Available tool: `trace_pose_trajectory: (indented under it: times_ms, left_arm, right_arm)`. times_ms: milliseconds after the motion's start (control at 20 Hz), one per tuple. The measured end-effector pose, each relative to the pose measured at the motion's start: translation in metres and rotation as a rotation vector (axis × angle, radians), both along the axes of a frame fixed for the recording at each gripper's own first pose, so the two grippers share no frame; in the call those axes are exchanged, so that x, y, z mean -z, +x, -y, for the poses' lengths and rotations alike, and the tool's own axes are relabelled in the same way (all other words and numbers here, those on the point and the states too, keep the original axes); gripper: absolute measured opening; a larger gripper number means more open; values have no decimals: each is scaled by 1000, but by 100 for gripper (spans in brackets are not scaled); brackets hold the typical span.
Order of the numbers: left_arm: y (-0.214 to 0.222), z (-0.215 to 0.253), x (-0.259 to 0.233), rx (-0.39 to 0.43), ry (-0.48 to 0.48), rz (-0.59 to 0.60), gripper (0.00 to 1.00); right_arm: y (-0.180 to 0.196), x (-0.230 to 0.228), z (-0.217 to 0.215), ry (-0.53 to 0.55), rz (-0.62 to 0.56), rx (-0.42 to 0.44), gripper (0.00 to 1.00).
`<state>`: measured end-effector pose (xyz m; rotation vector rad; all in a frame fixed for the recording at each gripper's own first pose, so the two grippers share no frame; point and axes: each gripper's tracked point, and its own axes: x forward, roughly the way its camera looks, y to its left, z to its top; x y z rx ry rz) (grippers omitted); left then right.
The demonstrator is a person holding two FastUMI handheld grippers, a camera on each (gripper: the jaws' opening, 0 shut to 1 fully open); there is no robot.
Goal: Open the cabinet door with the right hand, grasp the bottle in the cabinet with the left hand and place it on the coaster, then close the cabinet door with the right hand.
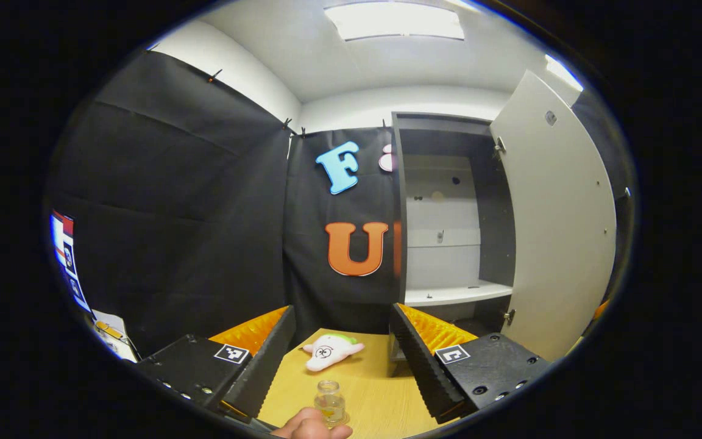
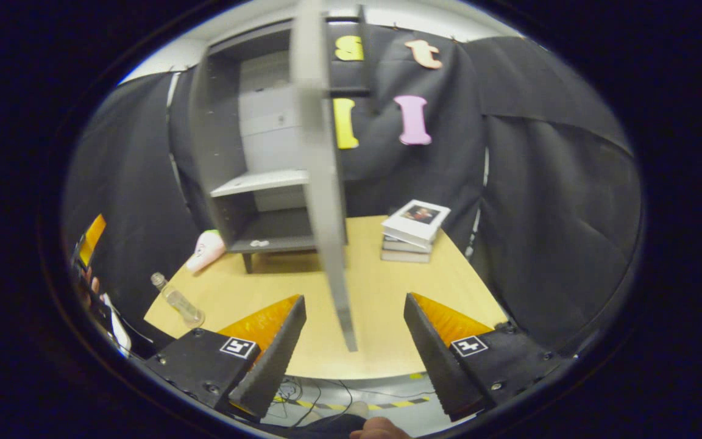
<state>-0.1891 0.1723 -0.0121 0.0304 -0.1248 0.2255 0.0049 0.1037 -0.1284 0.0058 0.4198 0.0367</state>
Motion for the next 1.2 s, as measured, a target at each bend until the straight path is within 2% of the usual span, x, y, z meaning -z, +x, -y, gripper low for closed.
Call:
trace_pose_trajectory:
  times_ms: [50,100,250,350,450,600,700,750,850,900,950,1000,1100,1150,1200]
  left_arm:
    - [0,4,-2,7,5,-4,95]
    - [-1,6,-1,6,8,-14,95]
    - [-6,22,-6,46,-15,-17,95]
    - [-6,32,1,73,-19,-24,95]
    - [-2,45,16,104,-32,-68,95]
    - [6,66,17,172,-53,-95,95]
    - [13,75,12,205,-55,-81,95]
    - [15,79,12,215,-54,-84,95]
    - [17,84,13,224,-59,-89,95]
    - [16,86,13,229,-65,-93,95]
    - [15,87,14,233,-68,-97,95]
    - [12,85,13,226,-64,-96,95]
    - [7,81,17,214,-58,-105,95]
    - [5,79,20,209,-60,-118,95]
    - [3,76,24,203,-61,-131,95]
  right_arm:
    - [0,-2,-10,-46,14,-38,99]
    - [-2,0,-10,-77,20,-39,100]
    - [-2,-10,-3,40,53,-3,100]
    - [3,-52,11,96,144,43,100]
    - [-3,-97,29,106,253,61,100]
    - [-21,-140,73,-26,370,138,100]
    - [-22,-151,89,-102,389,166,100]
    - [-15,-149,90,-98,388,164,100]
    - [1,-144,71,-57,372,110,100]
    - [3,-142,73,-62,368,121,100]
    - [1,-147,71,-73,382,125,94]
    - [-1,-149,69,-96,391,123,98]
    - [-5,-149,46,-128,421,95,93]
    - [-5,-150,32,-146,432,64,97]
    - [-4,-148,20,-154,438,34,94]
